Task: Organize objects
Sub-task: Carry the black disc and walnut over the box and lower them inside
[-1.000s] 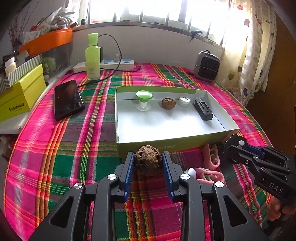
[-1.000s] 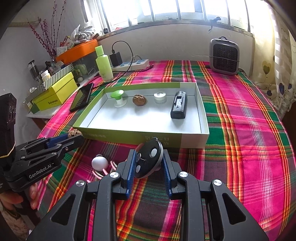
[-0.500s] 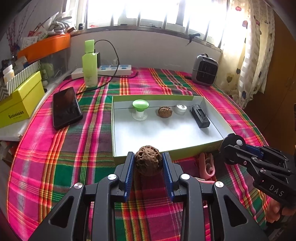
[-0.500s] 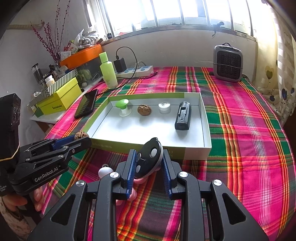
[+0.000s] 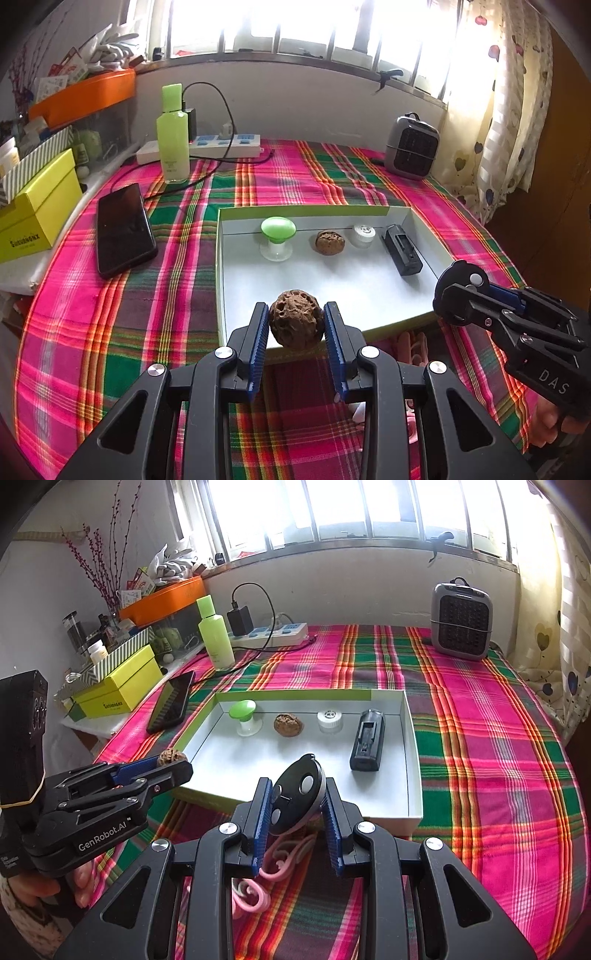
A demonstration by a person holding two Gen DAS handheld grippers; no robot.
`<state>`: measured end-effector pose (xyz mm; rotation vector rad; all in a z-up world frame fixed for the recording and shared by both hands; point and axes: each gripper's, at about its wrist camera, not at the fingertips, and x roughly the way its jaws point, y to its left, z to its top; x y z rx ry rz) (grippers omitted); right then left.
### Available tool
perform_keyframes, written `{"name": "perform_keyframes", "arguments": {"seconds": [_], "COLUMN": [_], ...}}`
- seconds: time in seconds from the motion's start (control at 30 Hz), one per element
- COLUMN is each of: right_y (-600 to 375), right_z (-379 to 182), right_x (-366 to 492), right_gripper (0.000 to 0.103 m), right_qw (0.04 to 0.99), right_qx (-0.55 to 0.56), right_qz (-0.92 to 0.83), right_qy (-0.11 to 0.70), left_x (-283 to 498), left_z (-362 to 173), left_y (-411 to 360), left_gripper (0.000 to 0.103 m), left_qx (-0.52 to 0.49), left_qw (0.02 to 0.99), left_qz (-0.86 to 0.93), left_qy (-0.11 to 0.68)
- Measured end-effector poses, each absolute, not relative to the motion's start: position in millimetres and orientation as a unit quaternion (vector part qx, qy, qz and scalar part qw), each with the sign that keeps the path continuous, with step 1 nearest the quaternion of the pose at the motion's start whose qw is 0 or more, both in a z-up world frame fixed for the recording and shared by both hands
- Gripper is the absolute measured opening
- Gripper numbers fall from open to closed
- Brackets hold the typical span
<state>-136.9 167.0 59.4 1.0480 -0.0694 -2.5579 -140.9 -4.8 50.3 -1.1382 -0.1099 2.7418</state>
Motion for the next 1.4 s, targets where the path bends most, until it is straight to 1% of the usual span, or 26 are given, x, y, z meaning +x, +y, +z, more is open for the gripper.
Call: {"name": "perform_keyframes", "arguments": {"seconds": [0.4,0.77,1.4], "right_y": [156,148,140], "right_z": [54,35,19], "right_x": [-175,-216,-235], "right_gripper": [0.028,0.028,0.028], "right_qw": [0.189,0.189,0.189], "right_qx": [0.384,0.414,0.433], "right_qz": [-0.903,-0.89,-0.881], "right_qy": [-0.016,-0.014,-0.001], "left_x": [-177,-208,-227], "left_z": [42,31,19], "left_y": [-7,-5,-1], "left_gripper": [0.028,0.028,0.028], "left_qx": [-0.398,-0.415,-0.427], "left_qw": [0.082,0.079,0.074], "left_qz": [0.913,0.906,0.901], "left_qy": [-0.042,-0.036,-0.027]}}
